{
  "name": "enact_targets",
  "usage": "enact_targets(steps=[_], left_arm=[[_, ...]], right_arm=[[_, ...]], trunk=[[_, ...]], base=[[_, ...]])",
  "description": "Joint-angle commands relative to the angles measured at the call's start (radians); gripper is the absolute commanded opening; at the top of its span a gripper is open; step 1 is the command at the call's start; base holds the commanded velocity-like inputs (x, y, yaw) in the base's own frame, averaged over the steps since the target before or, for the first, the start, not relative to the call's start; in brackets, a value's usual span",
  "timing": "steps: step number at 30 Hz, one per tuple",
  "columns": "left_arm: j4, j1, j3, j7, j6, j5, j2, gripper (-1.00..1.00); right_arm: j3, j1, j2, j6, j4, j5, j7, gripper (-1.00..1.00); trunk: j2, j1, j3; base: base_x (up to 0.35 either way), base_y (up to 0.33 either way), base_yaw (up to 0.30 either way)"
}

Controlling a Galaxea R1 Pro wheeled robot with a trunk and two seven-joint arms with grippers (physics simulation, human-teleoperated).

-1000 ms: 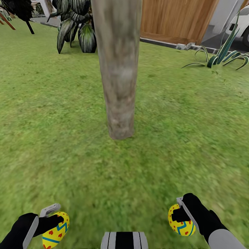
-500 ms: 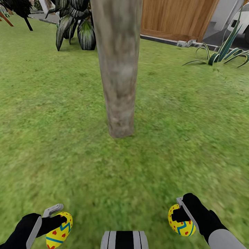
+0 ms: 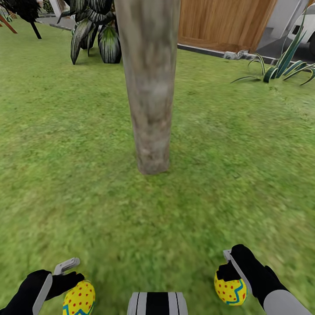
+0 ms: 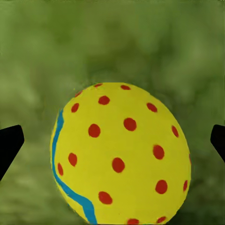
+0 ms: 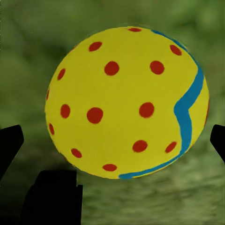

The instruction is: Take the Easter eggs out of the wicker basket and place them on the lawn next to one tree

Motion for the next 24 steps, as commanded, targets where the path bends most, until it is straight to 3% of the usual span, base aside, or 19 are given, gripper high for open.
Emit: enact_targets(steps=[1, 6, 13, 16, 24], left_arm=[[-0.001, 0.000, 0.002, -0.002, 0.002, 0.005, -0.001, 1.00], [0.027, 0.000, 0.001, -0.007, -0.089, 0.005, 0.000, 1.00], [0.033, 0.000, -0.002, -0.007, -0.096, 0.002, -0.021, 1.00], [0.033, 0.000, -0.001, -0.001, -0.095, 0.002, -0.040, 1.00], [0.060, 0.000, 0.005, -0.002, -0.093, 0.007, -0.042, 1.00]], right_arm=[[0.004, 0.000, -0.001, 0.004, -0.001, 0.000, 0.002, 1.00], [0.004, 0.000, 0.000, 0.003, -0.001, 0.001, 0.002, 1.00], [0.004, 0.000, 0.002, 0.003, -0.001, 0.001, 0.002, 1.00], [0.004, 0.000, 0.002, 0.003, -0.001, 0.001, 0.002, 1.00], [0.004, 0.000, 0.003, 0.003, -0.001, 0.001, 0.002, 1.00]], trunk=[[0.000, 0.000, -0.001], [0.000, 0.000, -0.001], [0.000, 0.000, -0.001], [0.000, -0.002, 0.011], [0.002, -0.005, 0.042]], base=[[0.000, 0.000, 0.000], [0.000, 0.000, 0.000], [0.000, 0.000, 0.000], [0.000, 0.000, 0.000], [-0.136, -0.059, 0.000]])
